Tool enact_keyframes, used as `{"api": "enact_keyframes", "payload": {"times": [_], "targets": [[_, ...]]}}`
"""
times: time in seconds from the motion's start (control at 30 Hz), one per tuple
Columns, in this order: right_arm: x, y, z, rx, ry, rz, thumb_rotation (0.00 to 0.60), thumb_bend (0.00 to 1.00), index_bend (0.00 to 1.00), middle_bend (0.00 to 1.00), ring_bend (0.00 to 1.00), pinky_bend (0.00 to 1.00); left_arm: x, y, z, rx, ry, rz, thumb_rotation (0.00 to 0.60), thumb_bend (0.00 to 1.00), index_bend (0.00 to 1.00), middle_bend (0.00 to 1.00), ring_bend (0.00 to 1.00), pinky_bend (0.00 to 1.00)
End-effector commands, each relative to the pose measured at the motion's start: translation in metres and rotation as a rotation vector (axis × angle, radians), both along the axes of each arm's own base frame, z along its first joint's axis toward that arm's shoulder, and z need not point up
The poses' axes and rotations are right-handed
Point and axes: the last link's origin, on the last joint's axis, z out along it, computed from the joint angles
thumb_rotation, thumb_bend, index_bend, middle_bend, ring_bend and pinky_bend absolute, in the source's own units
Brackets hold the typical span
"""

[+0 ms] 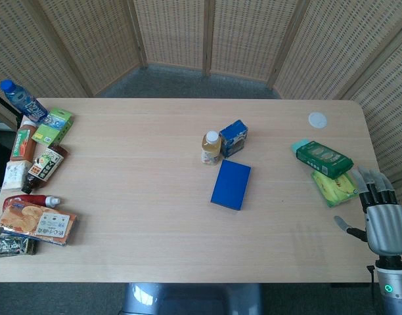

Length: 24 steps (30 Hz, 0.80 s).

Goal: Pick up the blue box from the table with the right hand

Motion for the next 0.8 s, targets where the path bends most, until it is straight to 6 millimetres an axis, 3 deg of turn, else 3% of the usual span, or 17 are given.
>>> {"api": "enact_keyframes", "payload": {"times": [0.03,0.3,0.5,0.73,0.8], "targets": [[0.000,0.001,-0.002,0.007,0.010,0.002,0.600,0.00,0.00,0.00,0.00,0.00,0.000,-0.001,0.003,0.008,-0.003,-0.001,0.600,0.00,0.00,0.00,0.00,0.00],[0.008,-0.007,-0.023,0.104,0.081,0.058,0.600,0.00,0.00,0.00,0.00,0.00,-0.001,-0.003,0.008,0.022,-0.017,-0.002,0.600,0.00,0.00,0.00,0.00,0.00],[0.034,-0.056,-0.052,0.435,0.217,0.330,0.600,0.00,0.00,0.00,0.00,0.00,-0.006,0.001,0.006,0.014,-0.014,0.016,0.600,0.00,0.00,0.00,0.00,0.00],[0.052,-0.104,-0.094,0.523,0.563,0.444,0.600,0.01,0.00,0.00,0.00,0.00,-0.011,0.006,0.004,0.015,0.003,0.047,0.600,0.00,0.00,0.00,0.00,0.00],[0.059,-0.113,-0.109,0.548,0.615,0.464,0.600,0.07,0.00,0.00,0.00,0.00,-0.012,0.005,0.004,0.019,0.012,0.056,0.600,0.00,0.00,0.00,0.00,0.00]]}}
